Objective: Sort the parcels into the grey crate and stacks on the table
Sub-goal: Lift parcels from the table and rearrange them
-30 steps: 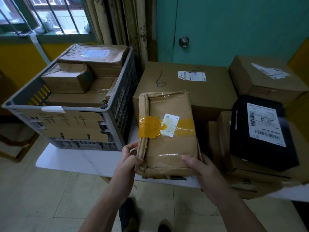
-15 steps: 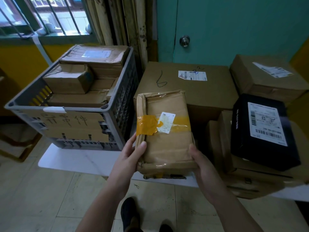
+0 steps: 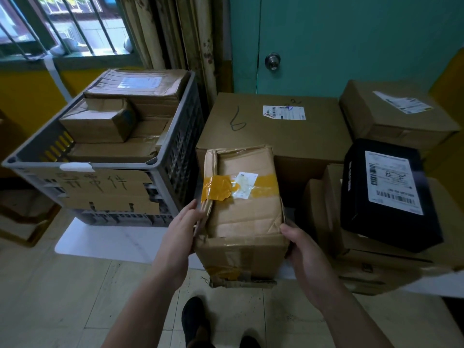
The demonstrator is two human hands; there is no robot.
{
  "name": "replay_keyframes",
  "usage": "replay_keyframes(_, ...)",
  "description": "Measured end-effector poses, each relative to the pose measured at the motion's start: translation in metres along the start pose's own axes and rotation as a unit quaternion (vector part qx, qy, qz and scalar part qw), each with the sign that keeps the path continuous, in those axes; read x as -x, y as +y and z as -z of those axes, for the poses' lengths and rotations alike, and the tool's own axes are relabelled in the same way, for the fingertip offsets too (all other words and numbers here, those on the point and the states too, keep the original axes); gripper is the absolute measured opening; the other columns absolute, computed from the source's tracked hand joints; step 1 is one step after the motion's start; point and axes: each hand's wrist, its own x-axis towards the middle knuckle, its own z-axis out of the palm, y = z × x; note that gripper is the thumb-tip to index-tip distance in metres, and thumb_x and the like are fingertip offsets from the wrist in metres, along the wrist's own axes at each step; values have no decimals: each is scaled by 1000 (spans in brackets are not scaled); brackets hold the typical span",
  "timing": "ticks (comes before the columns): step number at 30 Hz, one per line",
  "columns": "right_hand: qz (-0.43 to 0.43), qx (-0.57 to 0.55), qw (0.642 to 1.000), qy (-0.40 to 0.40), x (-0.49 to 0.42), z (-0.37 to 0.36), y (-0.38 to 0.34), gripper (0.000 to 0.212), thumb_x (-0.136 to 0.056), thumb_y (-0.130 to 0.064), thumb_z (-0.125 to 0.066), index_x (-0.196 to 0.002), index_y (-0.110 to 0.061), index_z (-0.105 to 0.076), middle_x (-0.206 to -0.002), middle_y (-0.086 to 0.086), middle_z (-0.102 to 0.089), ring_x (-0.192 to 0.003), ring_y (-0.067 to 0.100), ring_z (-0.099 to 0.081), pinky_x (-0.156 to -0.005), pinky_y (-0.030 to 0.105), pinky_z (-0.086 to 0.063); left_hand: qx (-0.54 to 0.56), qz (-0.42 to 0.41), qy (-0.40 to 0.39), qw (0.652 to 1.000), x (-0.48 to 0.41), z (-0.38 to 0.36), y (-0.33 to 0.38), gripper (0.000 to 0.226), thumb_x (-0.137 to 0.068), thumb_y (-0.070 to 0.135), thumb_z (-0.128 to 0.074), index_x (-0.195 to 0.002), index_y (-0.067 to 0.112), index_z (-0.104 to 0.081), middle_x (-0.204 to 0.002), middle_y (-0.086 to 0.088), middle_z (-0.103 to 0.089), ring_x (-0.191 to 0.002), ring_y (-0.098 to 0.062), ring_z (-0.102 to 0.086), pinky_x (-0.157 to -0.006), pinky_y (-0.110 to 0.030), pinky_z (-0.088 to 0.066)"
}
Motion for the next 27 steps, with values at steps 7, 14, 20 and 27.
replay_keyframes(7,-15,-5,1000,-20,-4,2,-3,62,-59,-60,-69,-113,-29,-73,-116,4,-73,-115,25,-64,-111,55,-37,-9,23,-31,999,5,6,2,41,-94,49,-51,-129,30,-62,-128,-9,-62,-112,-30,-62,-79,-38,-52)
replay_keyframes(14,-11,18,1000,-15,-6,-1,-13,69,-55,-60,-73,-112,-21,-69,-109,8,-75,-104,28,-70,-103,57,-47,-55,35,-1,998,8,6,3,69,-70,64,-63,-125,23,-54,-121,0,-58,-110,-22,-59,-93,-47,-54)
replay_keyframes(20,-4,52,997,-63,-8,4,-18,41,-68,-40,-68,-103,-20,-75,-108,10,-74,-106,29,-69,-98,47,-50,-122,25,-21,992,9,3,8,78,-62,61,-68,-129,34,-42,-117,8,-57,-102,-14,-60,-72,-28,-50)
replay_keyframes(27,-1,49,998,-36,-8,3,-17,44,-71,-33,-60,-108,-12,-70,-99,8,-76,-93,22,-72,-73,30,-52,-172,-16,-30,985,2,2,11,85,-61,61,-68,-135,26,-47,-122,6,-60,-109,-17,-61,-93,-38,-55)
